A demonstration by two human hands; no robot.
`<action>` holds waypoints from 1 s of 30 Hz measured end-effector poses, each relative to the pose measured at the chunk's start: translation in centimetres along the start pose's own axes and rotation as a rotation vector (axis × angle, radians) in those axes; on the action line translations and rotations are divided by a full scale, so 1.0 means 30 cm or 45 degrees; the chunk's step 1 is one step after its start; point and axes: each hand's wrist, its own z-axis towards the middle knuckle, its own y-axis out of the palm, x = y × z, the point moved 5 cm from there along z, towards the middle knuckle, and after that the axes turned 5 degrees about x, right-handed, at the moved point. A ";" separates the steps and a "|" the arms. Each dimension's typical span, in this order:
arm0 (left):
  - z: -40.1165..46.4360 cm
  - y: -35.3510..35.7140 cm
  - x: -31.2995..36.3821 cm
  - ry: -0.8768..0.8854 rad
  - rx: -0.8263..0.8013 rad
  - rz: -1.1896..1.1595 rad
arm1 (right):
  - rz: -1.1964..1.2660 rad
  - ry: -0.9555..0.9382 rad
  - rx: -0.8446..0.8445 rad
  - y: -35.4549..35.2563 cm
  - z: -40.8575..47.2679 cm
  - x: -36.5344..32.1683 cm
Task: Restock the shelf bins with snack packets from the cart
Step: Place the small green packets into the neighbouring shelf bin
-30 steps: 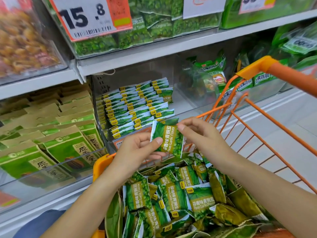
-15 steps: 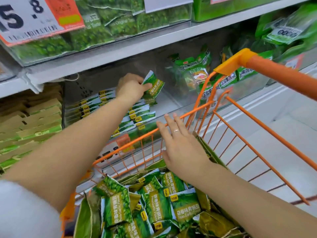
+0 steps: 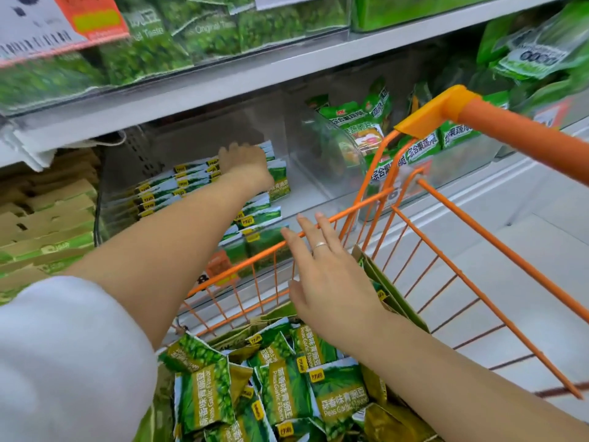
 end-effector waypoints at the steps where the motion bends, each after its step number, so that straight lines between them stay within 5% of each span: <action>1: -0.018 -0.008 -0.008 0.006 0.018 -0.041 | -0.013 0.000 0.013 -0.003 0.001 -0.003; 7: -0.348 -0.160 -0.097 0.266 0.492 -0.670 | -0.046 0.066 0.066 -0.029 -0.012 -0.025; 11: -0.721 -0.132 -0.188 0.292 0.284 -1.110 | -0.194 -0.181 0.250 -0.038 -0.042 -0.094; 13: -0.841 -0.051 -0.199 0.377 0.032 -0.983 | -0.179 -0.248 -0.168 -0.004 -0.066 -0.107; 16: -0.918 0.066 -0.177 0.647 -0.346 -0.630 | 0.072 -0.161 -1.084 0.080 -0.160 -0.098; 18: -0.918 0.096 -0.184 0.687 -0.433 -0.567 | 0.132 -0.137 -1.257 0.113 -0.207 -0.107; 21: -0.892 0.106 -0.215 0.614 -0.387 -0.665 | 0.149 -0.161 -1.225 0.168 -0.233 -0.134; 25: -0.884 0.112 -0.241 0.516 -0.378 -0.749 | 0.141 -0.226 -0.922 0.150 -0.183 -0.146; 30: -0.863 0.066 -0.252 0.365 -0.372 -1.111 | 0.626 0.002 -0.534 0.056 -0.101 -0.114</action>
